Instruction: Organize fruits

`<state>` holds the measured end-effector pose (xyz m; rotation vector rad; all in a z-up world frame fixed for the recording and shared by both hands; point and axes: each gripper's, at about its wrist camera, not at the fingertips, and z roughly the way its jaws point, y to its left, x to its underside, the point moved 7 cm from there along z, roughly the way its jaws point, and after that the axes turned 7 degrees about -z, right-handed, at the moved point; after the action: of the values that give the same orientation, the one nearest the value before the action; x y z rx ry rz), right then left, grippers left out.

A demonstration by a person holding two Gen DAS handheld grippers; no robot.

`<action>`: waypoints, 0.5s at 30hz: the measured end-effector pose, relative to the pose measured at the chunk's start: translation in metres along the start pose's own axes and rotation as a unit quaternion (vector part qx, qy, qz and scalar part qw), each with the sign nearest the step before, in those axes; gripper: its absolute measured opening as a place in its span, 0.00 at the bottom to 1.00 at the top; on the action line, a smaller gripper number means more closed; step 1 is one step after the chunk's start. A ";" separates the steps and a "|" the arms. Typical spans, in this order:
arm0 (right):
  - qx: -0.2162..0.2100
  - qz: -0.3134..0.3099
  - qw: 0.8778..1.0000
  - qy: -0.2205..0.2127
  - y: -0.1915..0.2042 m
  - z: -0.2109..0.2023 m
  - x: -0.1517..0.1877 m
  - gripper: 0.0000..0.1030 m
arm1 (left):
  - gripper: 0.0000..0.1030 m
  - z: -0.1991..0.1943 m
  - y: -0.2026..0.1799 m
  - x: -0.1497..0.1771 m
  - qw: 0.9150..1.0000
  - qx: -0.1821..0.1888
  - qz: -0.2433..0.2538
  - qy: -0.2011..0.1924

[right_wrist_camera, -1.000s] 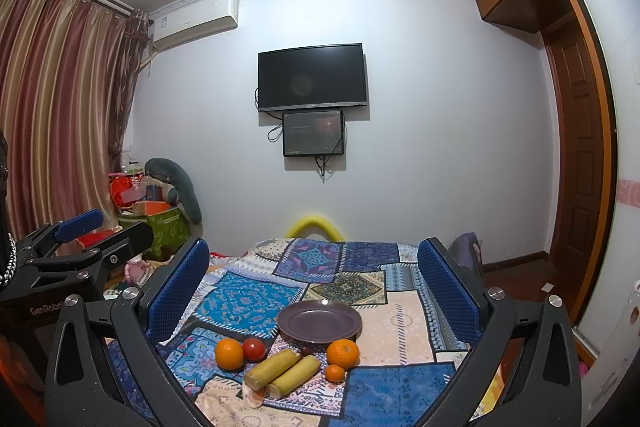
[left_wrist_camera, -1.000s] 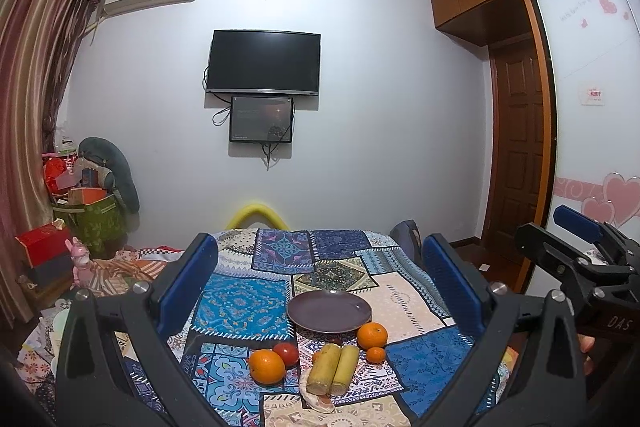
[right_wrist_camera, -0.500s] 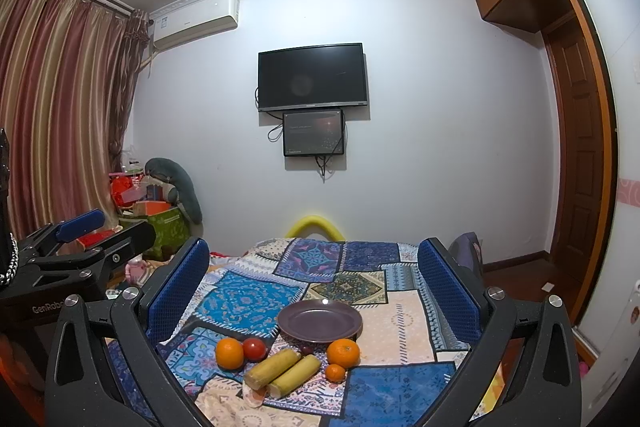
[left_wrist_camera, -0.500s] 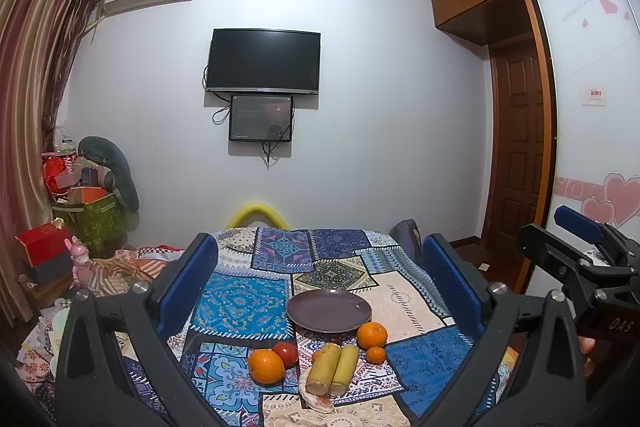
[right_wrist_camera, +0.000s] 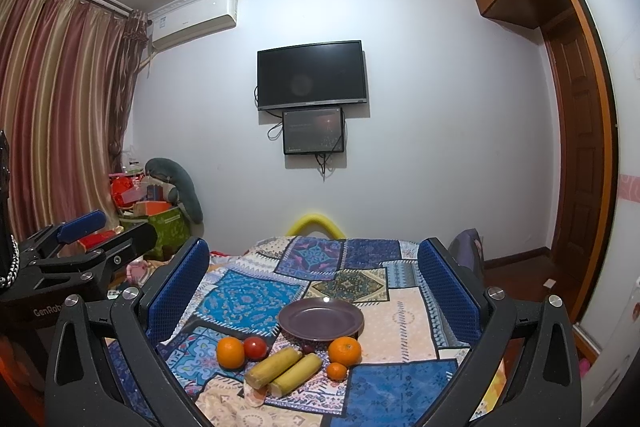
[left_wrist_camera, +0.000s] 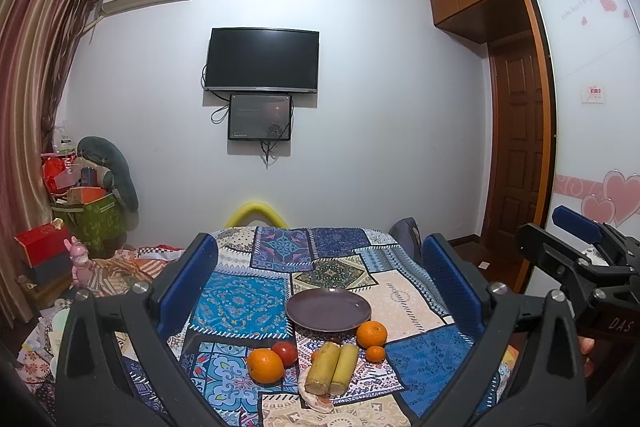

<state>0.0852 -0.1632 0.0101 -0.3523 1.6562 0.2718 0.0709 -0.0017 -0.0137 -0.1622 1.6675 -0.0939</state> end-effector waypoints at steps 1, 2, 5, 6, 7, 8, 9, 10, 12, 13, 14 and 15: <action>0.000 0.000 1.000 0.000 0.000 0.000 0.000 1.00 | 1.00 0.000 0.000 0.000 1.000 0.000 0.000 0.000; -0.001 0.000 1.000 0.000 0.001 0.001 0.001 1.00 | 1.00 0.000 0.000 0.000 1.000 0.000 0.000 0.000; -0.001 0.000 1.000 0.000 0.001 0.001 0.001 1.00 | 1.00 0.000 0.000 0.000 1.000 0.001 0.001 0.000; -0.001 0.000 1.000 0.001 0.002 0.001 0.001 1.00 | 1.00 0.000 0.001 0.000 1.000 0.001 0.001 0.000; -0.001 0.000 1.000 0.001 0.001 0.002 0.001 1.00 | 1.00 0.000 0.000 0.000 1.000 0.000 0.001 0.000; -0.002 0.001 1.000 0.001 0.002 0.002 0.002 1.00 | 1.00 0.000 0.001 0.000 1.000 0.000 0.001 0.000; -0.002 0.000 1.000 0.002 0.002 0.003 0.002 1.00 | 1.00 0.000 0.001 0.000 1.000 -0.001 0.001 0.000; -0.002 0.000 1.000 0.002 0.002 0.003 0.002 1.00 | 1.00 0.000 0.001 0.000 1.000 -0.001 0.001 0.000; -0.003 0.000 1.000 0.003 0.003 0.005 0.003 1.00 | 1.00 0.001 0.003 0.000 1.000 -0.002 0.000 0.001; -0.003 0.000 1.000 0.003 0.003 0.005 0.003 1.00 | 1.00 0.002 0.002 0.001 1.000 -0.002 0.001 0.002; -0.003 0.000 1.000 0.003 0.003 0.006 0.003 1.00 | 1.00 0.003 0.003 0.001 1.000 -0.003 0.002 0.004; -0.003 0.000 1.000 0.004 0.003 0.007 0.004 1.00 | 1.00 0.005 0.004 0.002 1.000 -0.005 0.003 0.005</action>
<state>0.0900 -0.1581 0.0052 -0.3592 1.6633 0.2757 0.0756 0.0018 -0.0165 -0.1647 1.6784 -0.0823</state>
